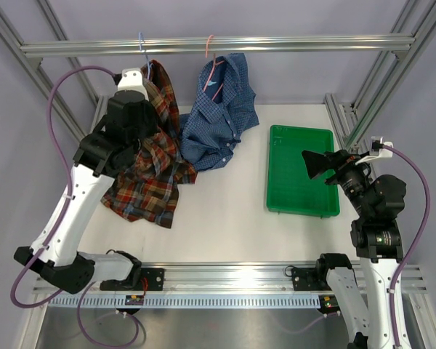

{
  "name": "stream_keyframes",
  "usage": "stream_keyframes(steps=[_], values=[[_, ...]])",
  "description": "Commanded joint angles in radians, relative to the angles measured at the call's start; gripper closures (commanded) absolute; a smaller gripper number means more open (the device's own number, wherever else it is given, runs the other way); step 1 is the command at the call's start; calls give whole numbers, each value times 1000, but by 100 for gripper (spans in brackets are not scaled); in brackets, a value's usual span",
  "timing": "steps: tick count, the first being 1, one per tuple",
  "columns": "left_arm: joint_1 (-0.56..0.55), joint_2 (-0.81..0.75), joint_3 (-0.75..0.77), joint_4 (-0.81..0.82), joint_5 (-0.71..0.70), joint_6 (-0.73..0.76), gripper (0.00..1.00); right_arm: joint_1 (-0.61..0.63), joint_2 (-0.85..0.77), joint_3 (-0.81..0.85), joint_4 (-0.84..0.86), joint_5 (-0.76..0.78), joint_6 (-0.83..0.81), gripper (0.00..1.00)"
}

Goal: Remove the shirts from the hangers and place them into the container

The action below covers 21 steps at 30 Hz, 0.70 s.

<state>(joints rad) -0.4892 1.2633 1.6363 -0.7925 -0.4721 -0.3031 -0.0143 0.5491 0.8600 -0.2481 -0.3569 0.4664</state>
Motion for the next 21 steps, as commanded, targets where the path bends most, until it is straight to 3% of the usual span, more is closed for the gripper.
stream_keyframes(steps=[1,12,21], values=[[3,45,163,16,-13,48,100,-4,-11,17,3,7,-15,1],[123,292,534,-131,157,87,100,-4,2,57,-19,-8,-28,0],[205,399,534,-131,285,98,100,-4,3,56,-20,-7,-31,1]])
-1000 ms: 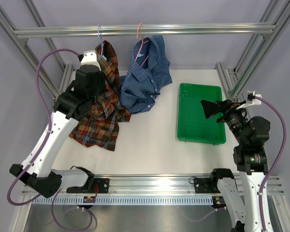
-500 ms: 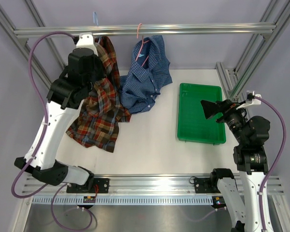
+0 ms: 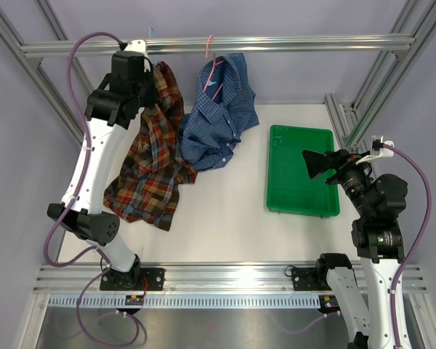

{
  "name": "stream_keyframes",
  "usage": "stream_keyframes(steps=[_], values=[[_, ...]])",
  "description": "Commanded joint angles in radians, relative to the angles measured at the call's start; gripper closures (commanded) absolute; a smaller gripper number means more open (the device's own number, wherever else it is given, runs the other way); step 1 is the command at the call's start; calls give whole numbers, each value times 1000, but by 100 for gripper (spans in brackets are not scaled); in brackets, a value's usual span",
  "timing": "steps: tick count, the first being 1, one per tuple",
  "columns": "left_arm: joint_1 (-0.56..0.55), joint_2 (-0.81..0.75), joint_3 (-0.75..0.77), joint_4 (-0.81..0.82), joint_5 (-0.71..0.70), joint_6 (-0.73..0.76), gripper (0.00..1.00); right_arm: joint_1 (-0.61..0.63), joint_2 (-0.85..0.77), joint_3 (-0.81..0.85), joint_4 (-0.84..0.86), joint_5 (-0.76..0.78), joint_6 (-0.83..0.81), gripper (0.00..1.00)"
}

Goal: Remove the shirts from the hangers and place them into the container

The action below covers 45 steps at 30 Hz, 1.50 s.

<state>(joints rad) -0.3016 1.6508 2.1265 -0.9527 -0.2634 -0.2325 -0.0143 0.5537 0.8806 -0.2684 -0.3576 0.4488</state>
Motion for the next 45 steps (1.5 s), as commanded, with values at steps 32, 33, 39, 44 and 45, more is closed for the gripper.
stream_keyframes(steps=[32,33,39,44,45], values=[[-18,-692,-505,-66,416,-21,100,-4,184,116,20,-248,-10,0],[-18,-712,-504,-96,441,-19,100,-4,196,126,37,-303,-2,0],[-52,-842,-431,-289,345,-13,100,-4,250,150,123,-405,82,2],[-57,-950,-496,-339,70,-51,100,-4,282,155,155,-435,126,2],[-57,-986,-522,-336,104,-48,100,-3,287,153,181,-452,155,2]])
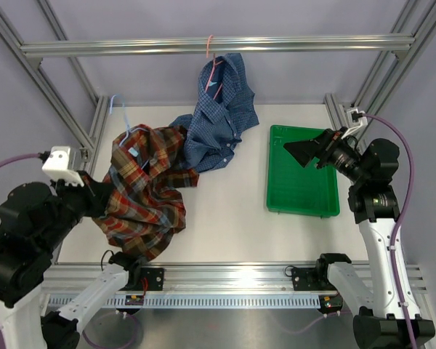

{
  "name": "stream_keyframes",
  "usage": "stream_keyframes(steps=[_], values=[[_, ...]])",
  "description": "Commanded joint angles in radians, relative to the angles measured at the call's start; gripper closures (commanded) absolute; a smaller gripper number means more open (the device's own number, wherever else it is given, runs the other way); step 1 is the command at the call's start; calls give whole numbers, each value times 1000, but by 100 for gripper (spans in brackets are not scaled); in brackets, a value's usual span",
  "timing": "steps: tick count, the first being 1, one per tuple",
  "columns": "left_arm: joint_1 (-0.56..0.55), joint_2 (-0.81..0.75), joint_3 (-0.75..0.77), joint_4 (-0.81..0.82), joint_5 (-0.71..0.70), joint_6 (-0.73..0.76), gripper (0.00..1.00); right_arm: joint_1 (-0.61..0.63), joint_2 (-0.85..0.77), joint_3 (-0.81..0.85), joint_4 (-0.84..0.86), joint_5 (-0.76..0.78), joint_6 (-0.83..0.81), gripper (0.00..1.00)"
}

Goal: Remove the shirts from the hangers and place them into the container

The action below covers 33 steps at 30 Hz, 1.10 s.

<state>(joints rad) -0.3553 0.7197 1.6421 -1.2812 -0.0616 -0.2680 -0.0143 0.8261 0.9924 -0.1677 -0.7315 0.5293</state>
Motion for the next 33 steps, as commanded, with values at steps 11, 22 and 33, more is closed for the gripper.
stream_keyframes(steps=[11,22,33], values=[[-4,-169,-249,472,754,-198,100,175,86,155,-21,3,-6,6],[-2,-109,-422,983,1079,-527,100,229,146,198,-12,-117,-51,19],[-4,79,-470,864,1014,-284,100,252,91,325,-162,-65,-150,14]])
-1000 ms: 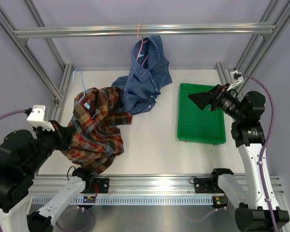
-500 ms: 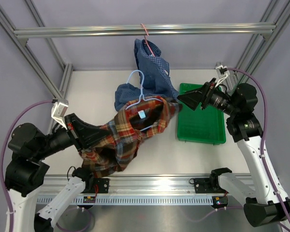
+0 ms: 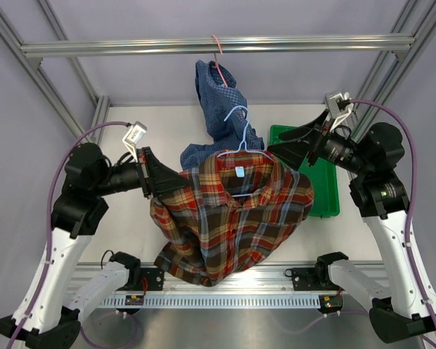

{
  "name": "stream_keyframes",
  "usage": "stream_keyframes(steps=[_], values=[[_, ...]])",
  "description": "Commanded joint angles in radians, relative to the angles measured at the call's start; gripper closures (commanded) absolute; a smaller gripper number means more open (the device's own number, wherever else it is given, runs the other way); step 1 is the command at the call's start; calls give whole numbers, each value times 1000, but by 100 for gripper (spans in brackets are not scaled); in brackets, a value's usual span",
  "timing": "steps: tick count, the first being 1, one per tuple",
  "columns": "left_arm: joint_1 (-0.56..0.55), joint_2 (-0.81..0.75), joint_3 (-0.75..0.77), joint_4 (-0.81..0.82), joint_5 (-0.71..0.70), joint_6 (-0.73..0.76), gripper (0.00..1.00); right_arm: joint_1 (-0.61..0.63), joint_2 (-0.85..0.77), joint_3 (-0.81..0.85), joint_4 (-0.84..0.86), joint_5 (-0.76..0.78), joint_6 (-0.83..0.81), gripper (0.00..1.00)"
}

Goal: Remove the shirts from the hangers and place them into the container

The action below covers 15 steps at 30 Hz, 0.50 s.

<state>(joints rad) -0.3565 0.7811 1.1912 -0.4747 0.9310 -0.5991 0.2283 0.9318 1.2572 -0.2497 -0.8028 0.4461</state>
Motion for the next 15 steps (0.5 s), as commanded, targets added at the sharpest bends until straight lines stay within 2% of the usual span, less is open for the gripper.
stream_keyframes(steps=[1,7,15], values=[[-2,32,-27,83,26,44,100,11,-21,56,-68,-15,-70,14],[-2,47,-21,123,55,27,100,11,12,53,-77,-145,-86,14],[-2,32,54,97,92,7,100,13,-37,-68,-160,-56,-230,14]])
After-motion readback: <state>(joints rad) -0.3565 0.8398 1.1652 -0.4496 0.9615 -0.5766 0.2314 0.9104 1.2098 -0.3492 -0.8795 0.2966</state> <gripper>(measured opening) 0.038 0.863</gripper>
